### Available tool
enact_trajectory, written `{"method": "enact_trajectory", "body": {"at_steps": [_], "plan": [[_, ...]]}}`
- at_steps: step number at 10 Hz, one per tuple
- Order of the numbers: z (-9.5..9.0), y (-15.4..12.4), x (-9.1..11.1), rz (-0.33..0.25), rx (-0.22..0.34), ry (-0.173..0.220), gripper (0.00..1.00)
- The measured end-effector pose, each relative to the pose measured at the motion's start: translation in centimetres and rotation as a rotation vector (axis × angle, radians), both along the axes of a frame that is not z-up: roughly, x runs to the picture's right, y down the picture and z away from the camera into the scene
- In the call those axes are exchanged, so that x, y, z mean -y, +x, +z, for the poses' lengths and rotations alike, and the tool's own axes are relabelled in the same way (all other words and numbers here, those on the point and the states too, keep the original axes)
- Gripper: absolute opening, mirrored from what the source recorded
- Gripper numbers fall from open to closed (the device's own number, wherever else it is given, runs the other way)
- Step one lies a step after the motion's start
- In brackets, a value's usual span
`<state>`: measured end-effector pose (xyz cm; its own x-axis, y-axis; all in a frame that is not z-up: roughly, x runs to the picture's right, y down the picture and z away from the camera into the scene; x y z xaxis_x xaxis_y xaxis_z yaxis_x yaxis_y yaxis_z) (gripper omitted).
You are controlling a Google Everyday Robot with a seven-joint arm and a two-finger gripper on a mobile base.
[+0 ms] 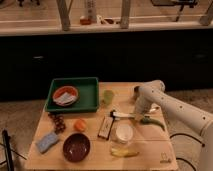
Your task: Wipe purple bowl with brush
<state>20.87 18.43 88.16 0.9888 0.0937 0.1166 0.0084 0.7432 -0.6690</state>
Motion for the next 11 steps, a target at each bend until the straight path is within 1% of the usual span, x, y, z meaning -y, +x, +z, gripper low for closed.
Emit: {"method": "enact_trajectory", "body": {"at_steps": [2,3,7,8,10,11], "plan": [[0.3,0.4,0.1,0.009,-0.008,-0.005,0.00],[1.2,0.7,1.0,0.011,-0.023,0.000,0.00],[1.1,0.9,1.2,0.010,-0.022,0.004,0.00],[1.0,0.9,1.7,0.010,-0.019,0.009,0.00],[-0.5,0.8,4.1,0.012,0.005,0.025,0.00],[-1.0,0.7,5.0,0.013,0.015,0.033,0.00]]}}
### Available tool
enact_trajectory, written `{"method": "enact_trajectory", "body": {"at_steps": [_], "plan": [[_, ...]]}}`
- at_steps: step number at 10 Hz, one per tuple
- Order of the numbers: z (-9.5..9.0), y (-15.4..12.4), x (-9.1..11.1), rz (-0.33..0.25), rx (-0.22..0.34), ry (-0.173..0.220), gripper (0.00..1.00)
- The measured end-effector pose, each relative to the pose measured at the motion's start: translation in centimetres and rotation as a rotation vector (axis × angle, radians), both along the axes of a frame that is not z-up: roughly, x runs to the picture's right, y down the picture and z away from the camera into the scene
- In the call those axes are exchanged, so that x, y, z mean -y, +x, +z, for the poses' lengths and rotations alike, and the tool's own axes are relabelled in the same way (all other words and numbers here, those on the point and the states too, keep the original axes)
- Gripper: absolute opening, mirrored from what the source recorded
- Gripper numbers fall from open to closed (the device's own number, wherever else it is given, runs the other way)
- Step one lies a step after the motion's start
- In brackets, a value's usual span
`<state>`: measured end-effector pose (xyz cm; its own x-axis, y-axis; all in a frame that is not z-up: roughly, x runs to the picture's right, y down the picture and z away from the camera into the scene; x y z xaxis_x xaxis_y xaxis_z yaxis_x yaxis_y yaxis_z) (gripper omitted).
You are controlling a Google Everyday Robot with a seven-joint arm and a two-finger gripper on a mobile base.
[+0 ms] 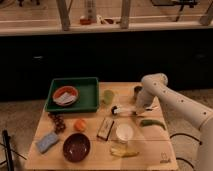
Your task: Wipe purple bowl with brush
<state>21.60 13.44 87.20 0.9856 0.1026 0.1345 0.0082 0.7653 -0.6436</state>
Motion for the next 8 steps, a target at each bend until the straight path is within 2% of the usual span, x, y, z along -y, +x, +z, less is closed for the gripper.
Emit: {"method": "enact_trajectory", "body": {"at_steps": [3,8], "plan": [[-1.1,-0.2,1.6,-0.001,0.034,0.014,0.00],[-1.9,-0.3,2.8,0.008,0.073,0.030,0.00]]}}
